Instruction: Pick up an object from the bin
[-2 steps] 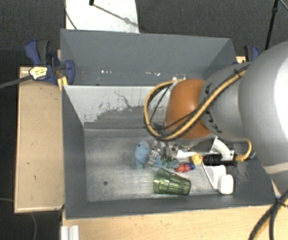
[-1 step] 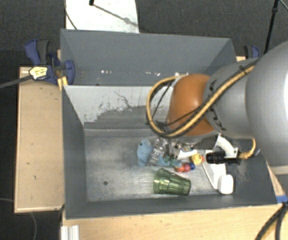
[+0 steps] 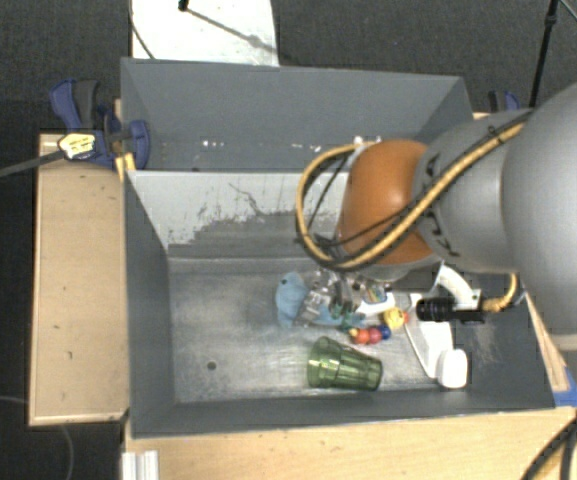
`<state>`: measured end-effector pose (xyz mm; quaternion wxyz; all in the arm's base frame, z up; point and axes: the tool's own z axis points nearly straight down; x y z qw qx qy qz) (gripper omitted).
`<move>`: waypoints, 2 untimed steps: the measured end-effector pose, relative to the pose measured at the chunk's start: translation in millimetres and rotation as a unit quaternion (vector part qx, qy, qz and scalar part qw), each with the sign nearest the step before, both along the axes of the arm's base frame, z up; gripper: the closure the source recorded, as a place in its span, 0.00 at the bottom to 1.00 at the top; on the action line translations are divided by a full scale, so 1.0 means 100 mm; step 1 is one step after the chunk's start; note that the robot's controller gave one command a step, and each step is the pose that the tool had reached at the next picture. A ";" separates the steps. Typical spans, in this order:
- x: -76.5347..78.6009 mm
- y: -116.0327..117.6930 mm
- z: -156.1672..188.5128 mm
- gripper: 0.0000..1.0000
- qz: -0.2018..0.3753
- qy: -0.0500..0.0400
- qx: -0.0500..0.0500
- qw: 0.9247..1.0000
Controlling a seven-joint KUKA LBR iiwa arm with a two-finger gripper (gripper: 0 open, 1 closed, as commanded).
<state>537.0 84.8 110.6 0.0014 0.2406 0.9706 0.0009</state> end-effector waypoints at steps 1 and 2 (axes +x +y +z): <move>-0.02 0.00 0.13 1.00 0.000 0.003 -0.001 1.000; -0.02 0.00 0.32 1.00 0.000 0.002 0.000 1.000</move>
Offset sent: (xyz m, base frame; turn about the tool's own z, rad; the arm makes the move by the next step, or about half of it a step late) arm -0.0002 0.0000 0.0002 0.0000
